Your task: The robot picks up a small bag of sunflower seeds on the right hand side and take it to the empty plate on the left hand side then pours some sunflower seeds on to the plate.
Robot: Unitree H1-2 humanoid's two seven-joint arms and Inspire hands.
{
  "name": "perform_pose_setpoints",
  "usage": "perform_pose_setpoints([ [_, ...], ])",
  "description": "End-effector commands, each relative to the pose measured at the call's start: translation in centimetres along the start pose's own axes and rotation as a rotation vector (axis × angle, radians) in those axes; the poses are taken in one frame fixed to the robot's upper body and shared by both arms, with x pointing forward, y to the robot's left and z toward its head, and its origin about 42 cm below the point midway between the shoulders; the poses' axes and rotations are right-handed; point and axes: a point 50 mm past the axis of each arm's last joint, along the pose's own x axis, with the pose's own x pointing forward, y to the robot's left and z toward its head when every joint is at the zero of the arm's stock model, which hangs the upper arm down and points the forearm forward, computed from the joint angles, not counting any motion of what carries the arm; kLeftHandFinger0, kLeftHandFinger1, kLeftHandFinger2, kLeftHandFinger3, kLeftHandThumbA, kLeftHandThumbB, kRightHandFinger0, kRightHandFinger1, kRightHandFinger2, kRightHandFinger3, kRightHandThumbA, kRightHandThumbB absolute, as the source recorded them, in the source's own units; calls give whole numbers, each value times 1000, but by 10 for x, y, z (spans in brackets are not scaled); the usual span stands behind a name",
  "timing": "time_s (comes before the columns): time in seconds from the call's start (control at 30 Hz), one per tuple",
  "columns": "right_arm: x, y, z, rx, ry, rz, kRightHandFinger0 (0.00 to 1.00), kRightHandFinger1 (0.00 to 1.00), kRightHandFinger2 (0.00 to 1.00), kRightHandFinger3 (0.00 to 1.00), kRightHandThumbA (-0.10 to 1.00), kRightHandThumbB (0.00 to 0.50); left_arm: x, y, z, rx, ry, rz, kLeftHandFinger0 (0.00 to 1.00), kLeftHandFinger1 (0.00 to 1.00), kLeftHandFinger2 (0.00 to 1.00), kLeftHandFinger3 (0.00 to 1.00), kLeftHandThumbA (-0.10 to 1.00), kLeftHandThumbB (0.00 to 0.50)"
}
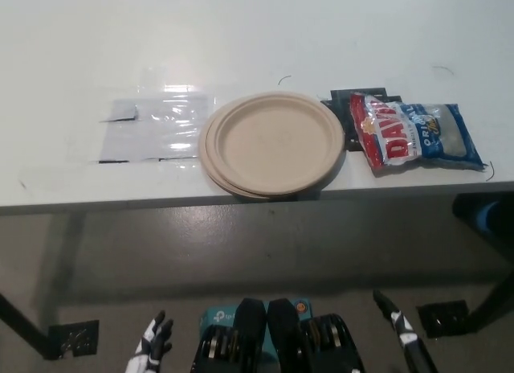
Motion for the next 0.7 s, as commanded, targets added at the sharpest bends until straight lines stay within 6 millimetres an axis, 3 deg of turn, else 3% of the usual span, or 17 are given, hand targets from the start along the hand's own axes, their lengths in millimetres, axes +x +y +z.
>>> perform_pose_setpoints([
  [0.0, 27, -11, 15, -25, -135, -48, 1000, 1000, 1000, 1000, 777, 106, 20, 6, 18, -20, -152, 36, 1000, 1000, 1000, 1000, 1000, 0],
  [0.17, 42, -20, 29, -60, -201, -118, 1000, 1000, 1000, 1000, 687, 103, 30, 11, 30, -24, -210, 37, 1000, 1000, 1000, 1000, 1000, 0],
  [0.27, 51, -30, 41, -89, -262, -184, 1000, 1000, 1000, 1000, 632, 126, 33, 14, 33, -21, -225, 45, 1000, 1000, 1000, 1000, 1000, 0],
  [0.43, 76, -72, 86, -365, -362, -287, 1000, 1000, 1000, 1000, 595, 206, 37, 16, 37, 3, -229, 52, 1000, 1000, 1000, 1000, 1000, 11],
  [0.47, 86, -89, 99, -441, -378, -300, 1000, 1000, 1000, 1000, 573, 217, 37, 17, 37, 2, -227, 52, 1000, 1000, 1000, 1000, 1000, 11],
  [0.5, 97, -103, 106, -478, -368, -301, 1000, 1000, 1000, 1000, 597, 263, 36, 17, 36, -2, -224, 52, 1000, 1000, 1000, 1000, 1000, 6],
  [0.67, 130, -145, 119, -608, -299, -294, 1000, 1000, 1000, 1000, 741, 331, 35, 17, 36, 4, -226, 48, 1000, 1000, 1000, 1000, 1000, 0],
])
